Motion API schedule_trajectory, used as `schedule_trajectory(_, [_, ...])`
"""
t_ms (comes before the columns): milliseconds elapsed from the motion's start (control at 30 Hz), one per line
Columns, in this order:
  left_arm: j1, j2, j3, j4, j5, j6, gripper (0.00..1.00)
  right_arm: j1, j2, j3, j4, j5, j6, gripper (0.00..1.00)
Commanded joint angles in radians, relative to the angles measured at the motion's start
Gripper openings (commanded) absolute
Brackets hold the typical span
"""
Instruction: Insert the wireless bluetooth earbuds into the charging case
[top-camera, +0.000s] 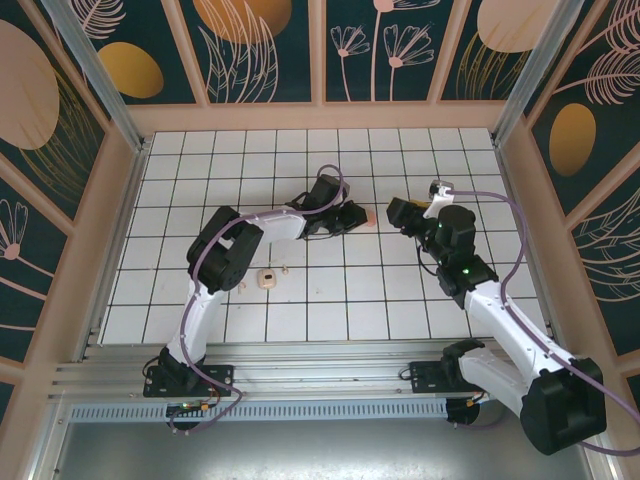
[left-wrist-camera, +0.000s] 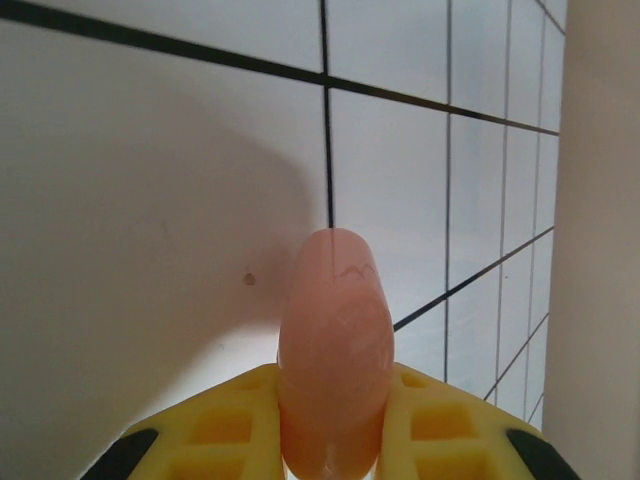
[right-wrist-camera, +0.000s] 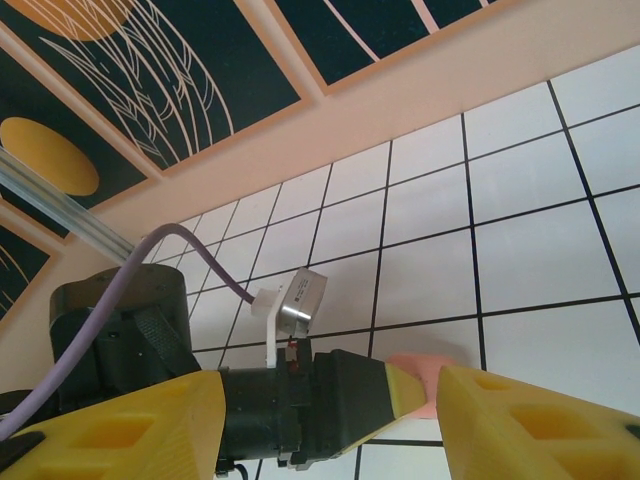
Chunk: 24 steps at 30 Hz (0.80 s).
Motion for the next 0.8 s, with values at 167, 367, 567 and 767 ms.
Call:
schedule_trajectory(167, [-0.002,0.023,0.027,-0.101,-0.023,0.020,0.32,-0.009,-0.029,-0.025,0.011,0.009,0.012,0.59])
schedule_trajectory(367, [-0.001,-0.026,0.056,-0.232,-0.111,0.117,0.42,-0.009,-0.046,-0.027,0.004,0.007,0.011,0.61])
schedule_trajectory(567, [0.002,-0.125,0.091,-0.403,-0.230,0.224,0.44,-0.007,-0.081,-0.029,-0.019,0.002,0.019,0.62])
schedule_trajectory(767, [0.002,-0.325,0.016,-0.550,-0.364,0.311,0.45,-0.008,-0.135,-0.054,-0.041,-0.007,0.054,0.64])
